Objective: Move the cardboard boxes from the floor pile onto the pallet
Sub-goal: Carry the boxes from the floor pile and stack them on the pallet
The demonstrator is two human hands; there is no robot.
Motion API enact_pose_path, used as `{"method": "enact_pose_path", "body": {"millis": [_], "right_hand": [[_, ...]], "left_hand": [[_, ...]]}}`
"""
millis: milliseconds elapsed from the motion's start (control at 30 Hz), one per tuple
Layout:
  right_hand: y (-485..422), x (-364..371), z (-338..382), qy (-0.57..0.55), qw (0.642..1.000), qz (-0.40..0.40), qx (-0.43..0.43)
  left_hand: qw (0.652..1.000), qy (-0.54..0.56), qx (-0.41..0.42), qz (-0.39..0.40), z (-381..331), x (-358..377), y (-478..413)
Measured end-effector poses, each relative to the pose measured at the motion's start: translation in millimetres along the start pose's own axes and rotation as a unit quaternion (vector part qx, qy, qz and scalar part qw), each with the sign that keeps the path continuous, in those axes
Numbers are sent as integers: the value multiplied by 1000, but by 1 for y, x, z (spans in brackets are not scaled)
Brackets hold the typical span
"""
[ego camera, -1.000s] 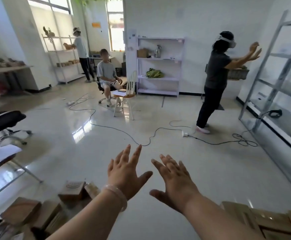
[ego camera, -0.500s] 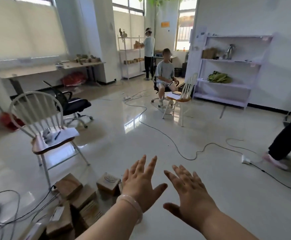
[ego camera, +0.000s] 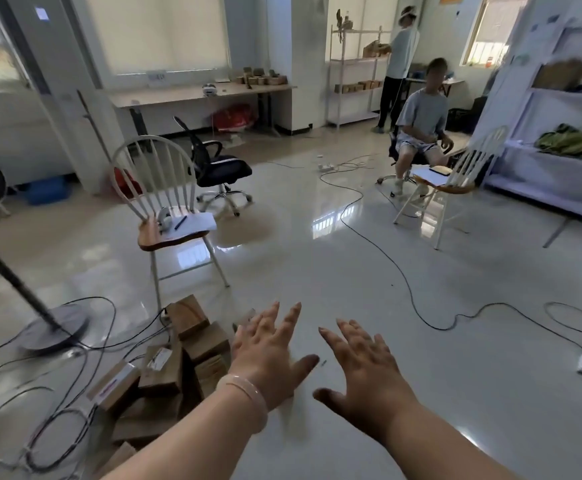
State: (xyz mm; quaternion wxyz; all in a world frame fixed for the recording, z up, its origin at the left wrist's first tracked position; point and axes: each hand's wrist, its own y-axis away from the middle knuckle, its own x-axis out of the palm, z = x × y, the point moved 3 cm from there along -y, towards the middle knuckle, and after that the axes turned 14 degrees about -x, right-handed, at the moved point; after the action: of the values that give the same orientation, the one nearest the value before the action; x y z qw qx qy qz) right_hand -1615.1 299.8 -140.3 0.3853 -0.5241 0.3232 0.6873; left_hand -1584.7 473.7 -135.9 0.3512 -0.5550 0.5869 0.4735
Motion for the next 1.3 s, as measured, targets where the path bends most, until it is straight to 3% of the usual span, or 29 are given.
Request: {"method": "enact_pose_path", "body": {"millis": [800,1067,1300], "right_hand": [[-308,26,8,-3,996,87,-24],[-387,49,-42,-15,992,115,-47],[-489,74,-124,-22,977,187,-99]], "left_hand": [[998,15,-42,46,137,-31,-267],[994,25,-93,61,149,-11,-338],[978,41,-191,74,136,20,-427]]}}
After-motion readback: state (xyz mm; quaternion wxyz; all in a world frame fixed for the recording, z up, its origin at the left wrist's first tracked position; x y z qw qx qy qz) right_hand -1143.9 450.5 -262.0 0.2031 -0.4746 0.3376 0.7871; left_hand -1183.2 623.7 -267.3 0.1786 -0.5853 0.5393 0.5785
